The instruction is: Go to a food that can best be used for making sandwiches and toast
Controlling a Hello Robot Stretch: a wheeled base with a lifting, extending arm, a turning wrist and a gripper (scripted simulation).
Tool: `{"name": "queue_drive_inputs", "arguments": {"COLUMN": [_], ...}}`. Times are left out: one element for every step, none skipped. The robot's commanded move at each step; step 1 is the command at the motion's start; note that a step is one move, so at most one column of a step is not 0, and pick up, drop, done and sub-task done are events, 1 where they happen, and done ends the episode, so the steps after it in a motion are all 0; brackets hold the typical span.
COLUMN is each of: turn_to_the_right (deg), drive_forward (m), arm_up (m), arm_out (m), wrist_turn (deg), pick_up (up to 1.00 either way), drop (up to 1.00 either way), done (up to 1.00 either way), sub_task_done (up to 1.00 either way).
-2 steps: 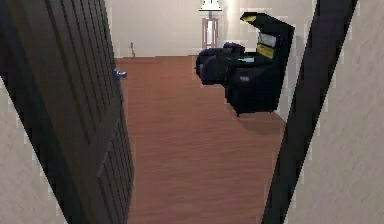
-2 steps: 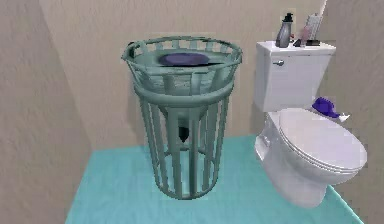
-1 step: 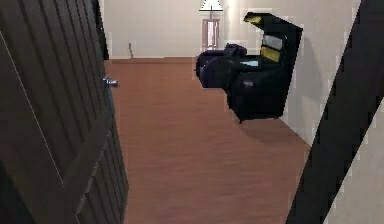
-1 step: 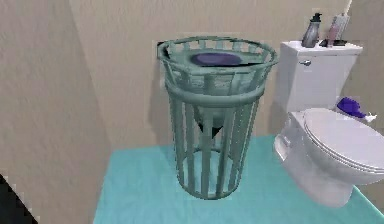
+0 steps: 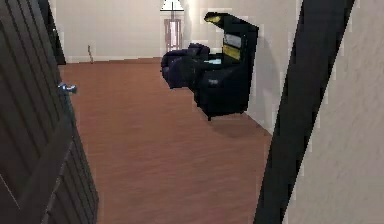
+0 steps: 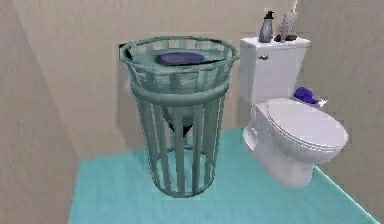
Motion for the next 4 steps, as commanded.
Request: {"name": "queue_drive_inputs", "arguments": {"turn_to_the_right": [0.0, -24.0, 0.0, 0.0], "drive_forward": [0.45, 0.0, 1.0, 0.15], "arm_up": [0.0, 0.0, 0.0, 0.0], "arm_out": [0.0, 0.0, 0.0, 0.0], "wrist_turn": [0.0, 0.0, 0.0, 0.0], "pick_up": [0.0, 0.0, 0.0, 0.0], "drop": [0.0, 0.0, 0.0, 0.0], "done": [0.0, 0.0, 0.0, 0.0], "sub_task_done": [0.0, 0.0, 0.0, 0.0]}}
